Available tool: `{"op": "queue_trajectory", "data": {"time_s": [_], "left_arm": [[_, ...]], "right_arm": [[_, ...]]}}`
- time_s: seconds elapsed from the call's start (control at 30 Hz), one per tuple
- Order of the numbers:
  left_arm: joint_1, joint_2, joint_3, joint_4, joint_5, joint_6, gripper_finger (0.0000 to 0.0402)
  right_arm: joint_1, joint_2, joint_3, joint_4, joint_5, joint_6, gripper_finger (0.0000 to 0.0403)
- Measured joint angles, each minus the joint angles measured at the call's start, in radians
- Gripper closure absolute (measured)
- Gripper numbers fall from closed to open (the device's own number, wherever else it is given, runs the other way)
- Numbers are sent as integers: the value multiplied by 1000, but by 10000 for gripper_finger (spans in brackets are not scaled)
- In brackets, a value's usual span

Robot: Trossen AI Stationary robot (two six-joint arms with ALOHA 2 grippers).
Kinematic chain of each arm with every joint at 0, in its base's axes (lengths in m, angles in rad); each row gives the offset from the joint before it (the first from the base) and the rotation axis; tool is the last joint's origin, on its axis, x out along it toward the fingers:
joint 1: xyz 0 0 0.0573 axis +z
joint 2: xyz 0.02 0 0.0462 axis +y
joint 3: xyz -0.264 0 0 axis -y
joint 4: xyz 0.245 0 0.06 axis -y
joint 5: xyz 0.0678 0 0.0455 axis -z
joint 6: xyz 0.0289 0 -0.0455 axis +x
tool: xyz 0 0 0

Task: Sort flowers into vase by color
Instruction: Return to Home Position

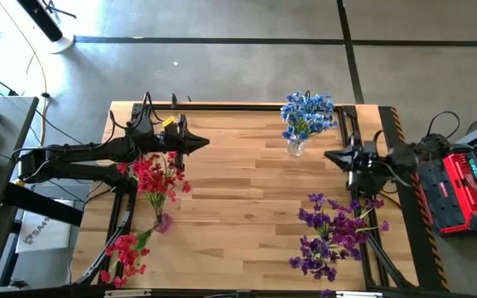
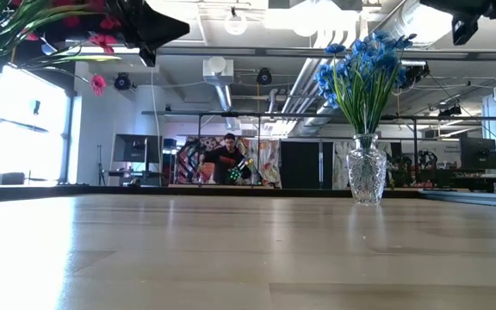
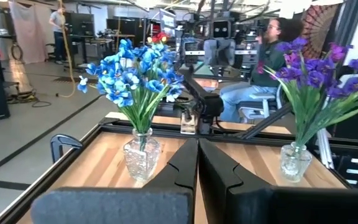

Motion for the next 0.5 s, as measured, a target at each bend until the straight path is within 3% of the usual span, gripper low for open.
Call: {"op": "queue_trajectory", "data": {"time_s": [0.3, 0.5], "left_arm": [[12, -2, -54, 47, 52, -2, 401], [12, -9, -179, 212, 37, -84, 401]], "right_arm": [[0, -86, 0, -158, -81, 85, 403], [0, -61, -32, -102, -105, 86, 403]]}}
